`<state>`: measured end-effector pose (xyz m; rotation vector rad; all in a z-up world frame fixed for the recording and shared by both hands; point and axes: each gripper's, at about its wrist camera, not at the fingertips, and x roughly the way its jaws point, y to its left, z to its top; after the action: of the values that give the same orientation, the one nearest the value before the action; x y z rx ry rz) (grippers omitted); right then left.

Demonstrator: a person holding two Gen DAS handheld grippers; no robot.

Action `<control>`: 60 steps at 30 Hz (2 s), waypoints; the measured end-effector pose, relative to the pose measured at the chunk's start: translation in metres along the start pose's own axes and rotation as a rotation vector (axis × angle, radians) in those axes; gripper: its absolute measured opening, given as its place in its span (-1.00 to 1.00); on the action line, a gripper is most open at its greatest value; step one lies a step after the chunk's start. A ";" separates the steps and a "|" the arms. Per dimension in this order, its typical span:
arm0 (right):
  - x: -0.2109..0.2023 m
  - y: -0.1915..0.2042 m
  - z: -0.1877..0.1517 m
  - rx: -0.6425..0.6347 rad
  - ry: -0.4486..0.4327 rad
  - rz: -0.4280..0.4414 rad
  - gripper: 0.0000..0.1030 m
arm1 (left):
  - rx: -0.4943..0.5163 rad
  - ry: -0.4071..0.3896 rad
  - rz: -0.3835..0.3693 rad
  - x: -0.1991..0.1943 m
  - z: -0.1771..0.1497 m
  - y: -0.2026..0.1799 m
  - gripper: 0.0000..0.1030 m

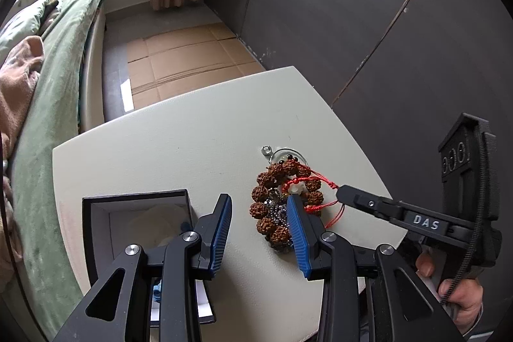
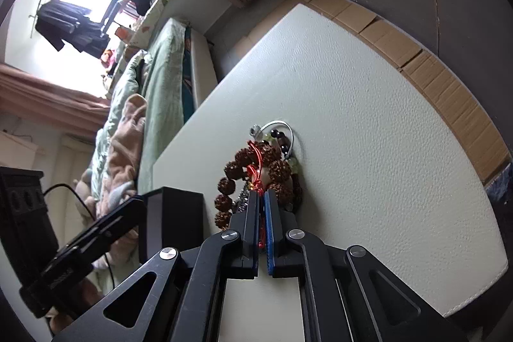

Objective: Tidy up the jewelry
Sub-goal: 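Grasp the red string bracelet with the right tool while the left tool grasps the rudraksha bracelet, then carry both bracelets into the black box and open both tools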

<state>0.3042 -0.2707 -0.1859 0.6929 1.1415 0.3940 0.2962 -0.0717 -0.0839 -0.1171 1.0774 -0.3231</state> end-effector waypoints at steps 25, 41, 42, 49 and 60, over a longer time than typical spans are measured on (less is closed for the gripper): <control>-0.036 0.001 0.010 0.037 -0.142 0.093 -0.90 | 0.029 0.257 0.112 0.092 0.012 -0.012 -0.62; -0.041 0.016 0.005 -0.022 -0.176 0.185 -0.90 | 0.060 0.061 -0.024 0.001 0.026 -0.025 -0.64; -0.041 0.019 0.005 -0.029 -0.179 0.193 -0.90 | 0.063 0.045 -0.022 -0.007 0.026 -0.025 -0.64; -0.038 0.043 -0.001 -0.107 -0.190 0.259 -0.90 | 0.048 -0.053 -0.003 -0.060 0.024 -0.015 -0.64; -0.022 0.092 -0.022 -0.232 -0.165 0.373 -0.90 | -0.029 -0.155 0.067 -0.117 0.008 0.032 -0.63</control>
<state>0.2807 -0.2101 -0.1139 0.7186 0.7929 0.7584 0.2591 -0.0049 0.0111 -0.1292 0.9309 -0.2348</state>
